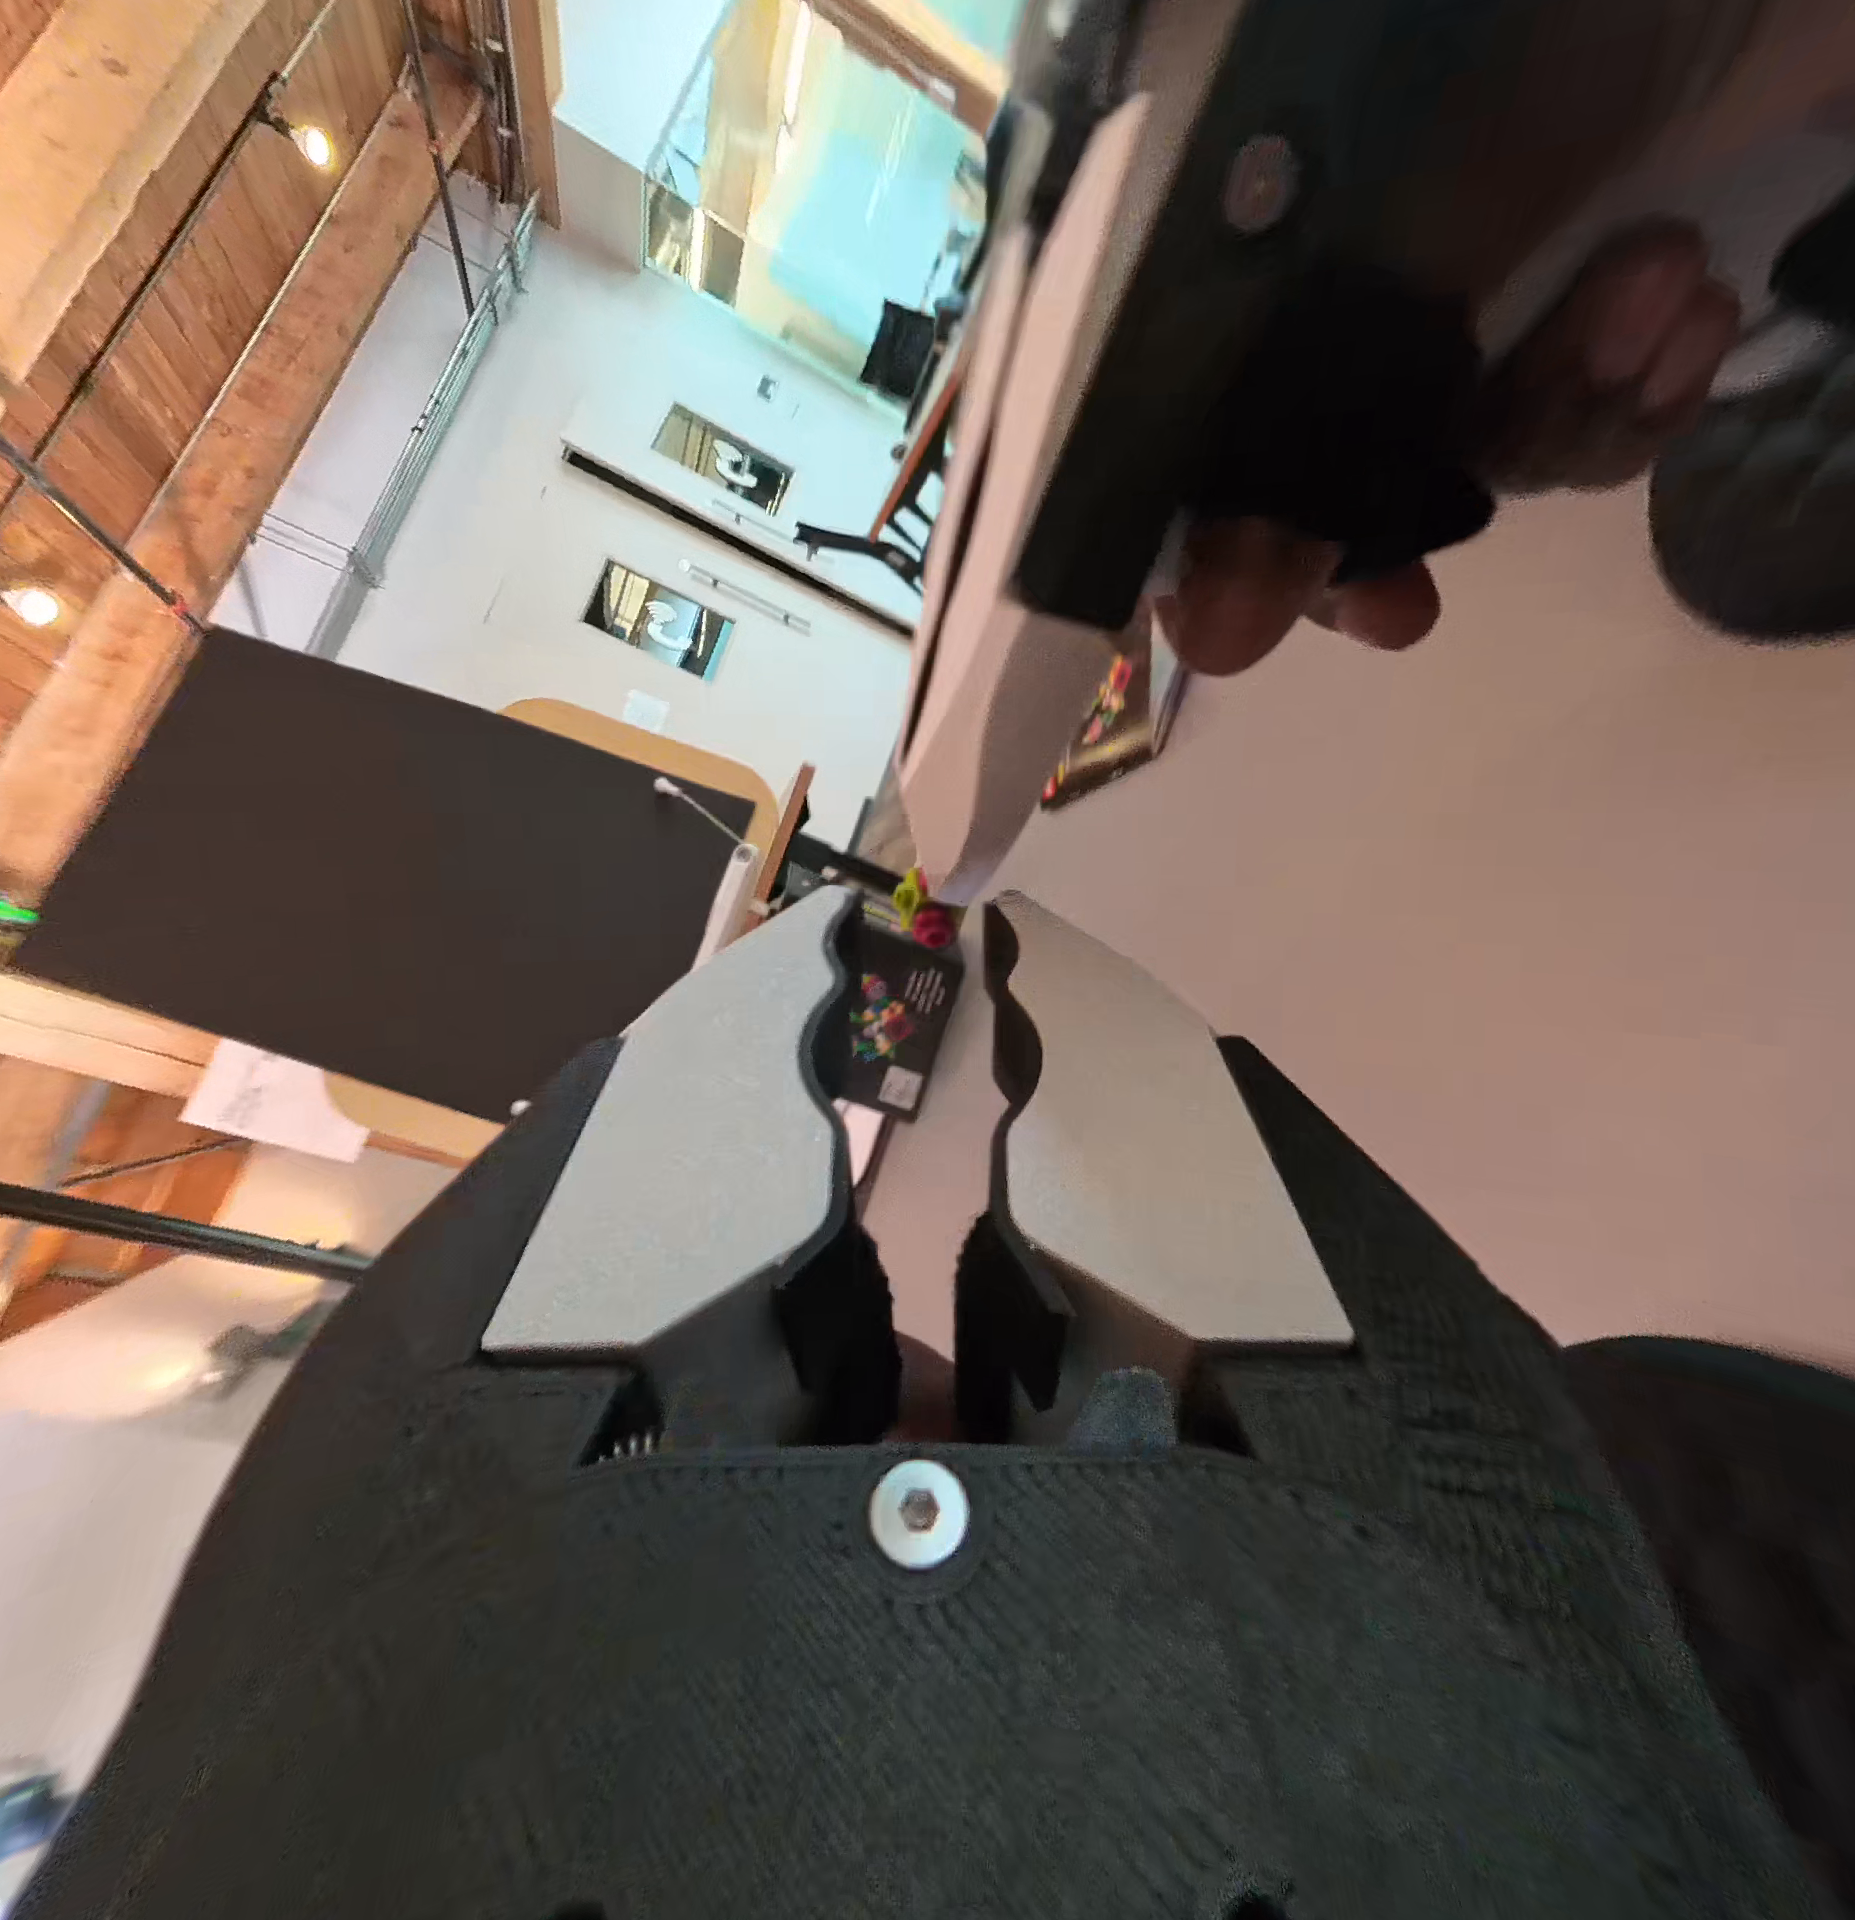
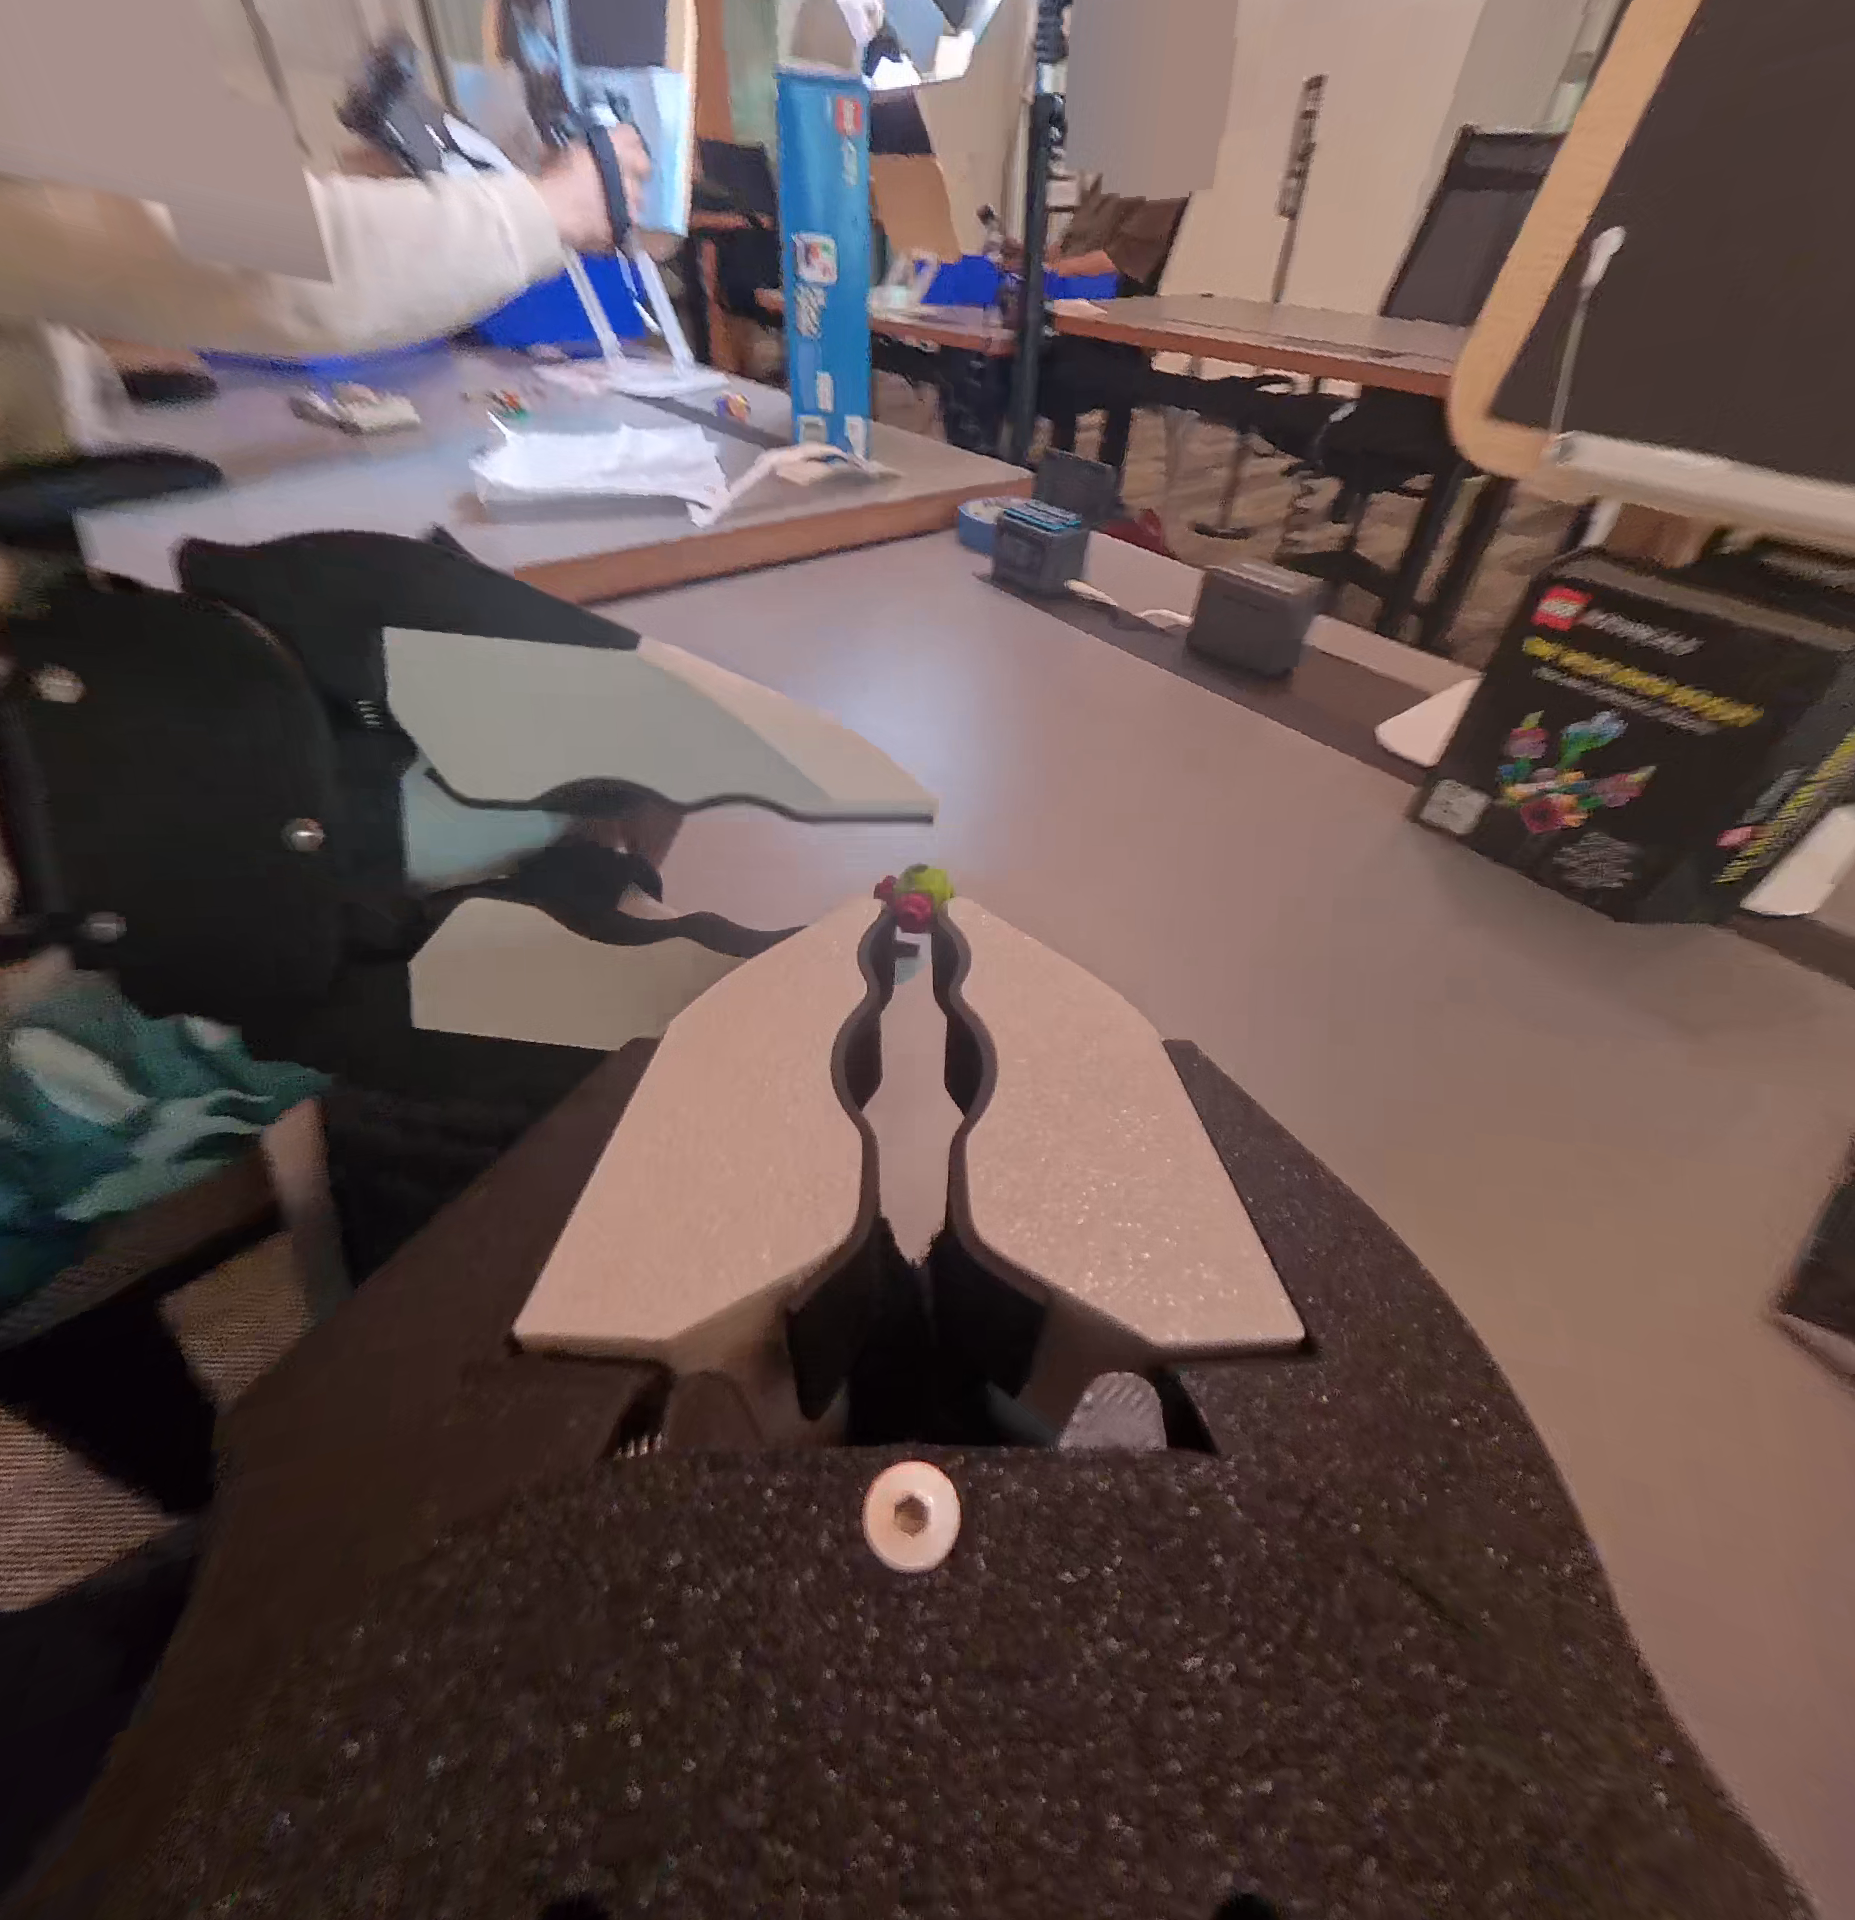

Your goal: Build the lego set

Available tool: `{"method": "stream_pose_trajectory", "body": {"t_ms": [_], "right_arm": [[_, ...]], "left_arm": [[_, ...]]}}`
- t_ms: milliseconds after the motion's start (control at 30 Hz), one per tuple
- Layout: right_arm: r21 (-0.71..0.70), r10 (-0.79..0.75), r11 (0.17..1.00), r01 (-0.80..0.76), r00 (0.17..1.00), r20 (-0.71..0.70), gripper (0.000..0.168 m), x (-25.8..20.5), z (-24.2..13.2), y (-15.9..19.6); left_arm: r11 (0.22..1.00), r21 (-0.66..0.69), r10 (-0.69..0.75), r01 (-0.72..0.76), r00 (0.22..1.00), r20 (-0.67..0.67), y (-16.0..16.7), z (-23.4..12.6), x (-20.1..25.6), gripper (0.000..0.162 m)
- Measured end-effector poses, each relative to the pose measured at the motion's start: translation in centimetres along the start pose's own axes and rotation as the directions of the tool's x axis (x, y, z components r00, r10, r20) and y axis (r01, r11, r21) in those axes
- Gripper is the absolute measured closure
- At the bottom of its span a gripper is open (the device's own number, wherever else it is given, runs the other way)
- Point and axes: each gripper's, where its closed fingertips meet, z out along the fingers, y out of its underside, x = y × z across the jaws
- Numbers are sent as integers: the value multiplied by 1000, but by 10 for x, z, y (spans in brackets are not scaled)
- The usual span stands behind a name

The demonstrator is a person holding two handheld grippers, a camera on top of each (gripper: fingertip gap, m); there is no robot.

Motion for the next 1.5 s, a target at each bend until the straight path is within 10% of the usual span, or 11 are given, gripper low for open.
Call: {"method": "stream_pose_trajectory", "body": {"t_ms": [367, 1500], "right_arm": [[19, 349, 926, -377, 875, 336, 162, -15, -9, -2], [14, 19, 1000, -22, 988, 154, 162, -14, -5, -2]], "left_arm": [[997, 79, -17, 21, 999, -48, -6, -4, 5, 150], [999, 28, -23, 25, 997, -75, -6, -5, 11, 150]]}}
